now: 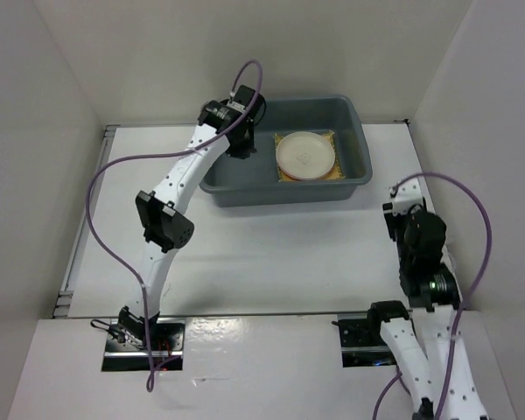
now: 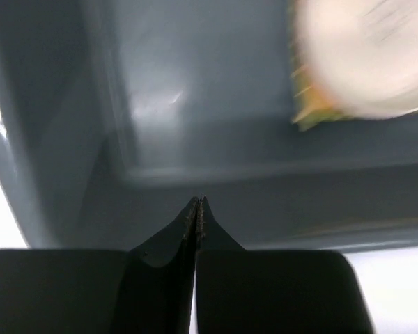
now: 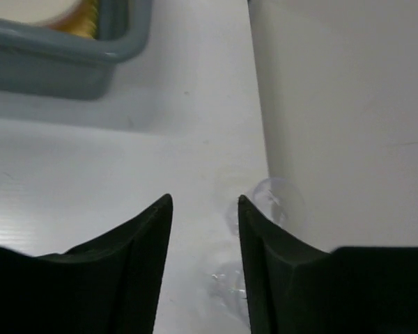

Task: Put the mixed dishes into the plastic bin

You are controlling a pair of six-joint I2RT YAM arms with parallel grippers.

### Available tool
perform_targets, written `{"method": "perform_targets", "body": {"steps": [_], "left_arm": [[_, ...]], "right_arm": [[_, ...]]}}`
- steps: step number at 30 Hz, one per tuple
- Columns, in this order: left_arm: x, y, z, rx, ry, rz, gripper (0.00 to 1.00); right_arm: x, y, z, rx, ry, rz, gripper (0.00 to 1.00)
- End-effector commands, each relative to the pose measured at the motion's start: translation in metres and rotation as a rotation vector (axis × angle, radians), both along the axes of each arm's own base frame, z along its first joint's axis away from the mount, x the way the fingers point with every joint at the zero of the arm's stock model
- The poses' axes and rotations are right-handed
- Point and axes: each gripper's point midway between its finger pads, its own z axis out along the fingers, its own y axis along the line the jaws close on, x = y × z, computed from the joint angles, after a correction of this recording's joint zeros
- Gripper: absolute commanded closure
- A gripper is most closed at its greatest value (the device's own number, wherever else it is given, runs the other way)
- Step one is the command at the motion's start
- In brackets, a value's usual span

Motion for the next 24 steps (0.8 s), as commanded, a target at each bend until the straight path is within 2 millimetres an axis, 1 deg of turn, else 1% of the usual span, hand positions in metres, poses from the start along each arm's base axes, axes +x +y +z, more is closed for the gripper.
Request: {"method": "perform_targets", "body": {"steps": [1,2,3,4,5,6,7,8,9,10,11,12,13,14,15,16,17,18,21,22,23,24], "left_arm": [[-0.024,0.040,0.017,0.111,0.001,0.032,1.00],[-0.035,0.047,-0.007,0.146,0.069,0.000,1.00],[-0.042,0.046,-0.008,0.100,0.081,-0.033,1.00],[-0.043,0.046,0.030,0.008,-0.042,-0.053,1.00],[-0.050,0.049,0.030,-0.019,-0.048,-0.074,1.00],[-0.063,0.057,0.008,-0.033,0.013,-0.082,1.00],[-0.070,0.063,0.028,-0.072,-0.038,-0.085,1.00],[-0.077,0.067,0.026,-0.077,-0.027,-0.094,1.00],[-0.083,0.067,0.025,-0.081,-0.020,-0.111,0.98],[-0.092,0.066,0.024,-0.094,-0.009,-0.139,0.94],[-0.097,0.067,0.022,-0.083,0.004,-0.159,0.91],[-0.103,0.070,0.024,-0.082,0.007,-0.159,0.91],[-0.106,0.076,0.019,-0.071,0.017,-0.158,0.90],[-0.112,0.077,0.023,-0.075,0.010,-0.171,0.90],[-0.115,0.078,0.022,-0.074,0.011,-0.171,0.90],[-0.120,0.078,0.015,-0.077,0.033,-0.178,0.89],[-0.124,0.078,0.014,-0.082,0.040,-0.184,0.88],[-0.125,0.079,0.015,-0.095,0.033,-0.184,0.88],[-0.133,0.080,0.007,-0.101,0.051,-0.192,0.88],[-0.134,0.081,0.009,-0.110,0.043,-0.185,0.88],[-0.138,0.080,0.006,-0.114,0.053,-0.191,0.88],[-0.140,0.081,-0.004,-0.114,0.073,-0.182,0.88]], "right_arm": [[0.010,-0.017,0.023,-0.042,0.092,-0.063,0.50],[0.019,-0.022,0.018,-0.078,0.162,-0.059,0.38],[0.020,-0.036,0.020,-0.091,0.197,-0.105,0.33],[0.023,-0.043,0.031,-0.104,0.213,-0.126,0.30],[0.030,-0.053,0.008,-0.108,0.346,-0.147,0.27],[0.027,-0.073,0.004,-0.102,0.397,-0.208,0.25],[0.029,-0.083,0.007,-0.095,0.419,-0.222,0.23],[0.030,-0.091,-0.009,-0.095,0.505,-0.215,0.20],[0.025,-0.107,-0.015,-0.076,0.533,-0.268,0.15],[0.027,-0.115,-0.019,-0.084,0.549,-0.287,0.11],[0.029,-0.122,-0.033,-0.085,0.610,-0.297,0.09],[0.026,-0.132,-0.043,-0.074,0.641,-0.331,0.09],[0.027,-0.134,-0.050,-0.068,0.664,-0.316,0.09],[0.031,-0.133,-0.059,-0.061,0.695,-0.295,0.09],[0.030,-0.134,-0.066,-0.048,0.713,-0.291,0.09],[0.029,-0.132,-0.068,-0.047,0.722,-0.274,0.09],[0.030,-0.131,-0.079,-0.040,0.756,-0.256,0.09],[0.033,-0.127,-0.082,-0.036,0.764,-0.238,0.09],[0.031,-0.127,-0.105,-0.022,0.837,-0.207,0.12],[0.030,-0.127,-0.114,-0.015,0.860,-0.203,0.13],[0.031,-0.128,-0.120,-0.021,0.874,-0.193,0.15],[0.032,-0.127,-0.129,-0.015,0.901,-0.175,0.17]]}}
